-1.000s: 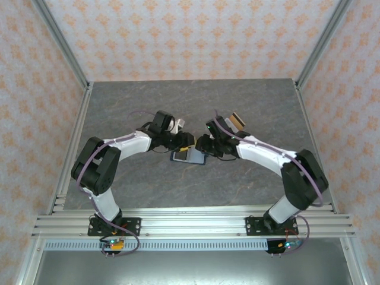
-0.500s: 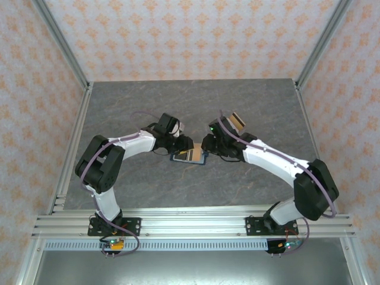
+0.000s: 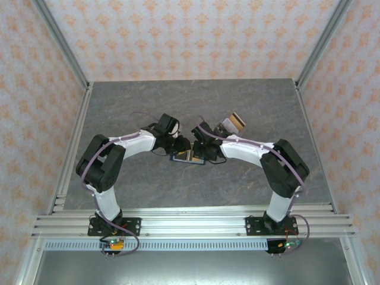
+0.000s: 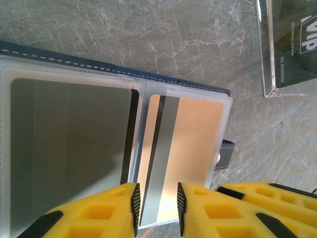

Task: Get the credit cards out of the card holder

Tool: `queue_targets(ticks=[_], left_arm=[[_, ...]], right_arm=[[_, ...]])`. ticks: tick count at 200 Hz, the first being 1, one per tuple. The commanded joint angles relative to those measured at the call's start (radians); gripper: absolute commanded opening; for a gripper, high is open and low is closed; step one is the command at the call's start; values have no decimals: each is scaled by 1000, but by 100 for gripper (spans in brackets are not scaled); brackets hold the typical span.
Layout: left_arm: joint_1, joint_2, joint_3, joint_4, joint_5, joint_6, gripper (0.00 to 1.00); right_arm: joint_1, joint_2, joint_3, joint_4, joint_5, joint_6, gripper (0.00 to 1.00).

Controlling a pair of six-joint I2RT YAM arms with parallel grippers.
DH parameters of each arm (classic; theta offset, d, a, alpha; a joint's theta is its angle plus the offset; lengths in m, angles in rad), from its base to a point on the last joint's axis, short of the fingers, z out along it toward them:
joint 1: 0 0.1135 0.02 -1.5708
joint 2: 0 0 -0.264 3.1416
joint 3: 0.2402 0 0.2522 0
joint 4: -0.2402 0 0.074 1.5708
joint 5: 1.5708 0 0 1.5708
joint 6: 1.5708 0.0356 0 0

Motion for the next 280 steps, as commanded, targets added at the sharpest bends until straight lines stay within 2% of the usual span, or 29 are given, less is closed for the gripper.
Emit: queue_targets(ticks=[1, 37, 124, 194, 280], left_arm=[[5, 18, 26, 7, 23, -3, 29], [5, 33, 35, -2, 33, 11, 29], [5, 58, 35, -18, 16, 41, 29], [8, 62, 61, 1, 0, 166, 29], [28, 74, 31, 48, 16, 167, 29]], right_arm=[[-2, 29, 32, -36, 40, 3, 18], [-4, 56, 41, -68, 52, -15, 18], [-20, 86, 7, -34, -5, 3, 16], [-48, 81, -32, 15, -86, 27, 16], [-54, 80, -46, 31, -104, 41, 15]])
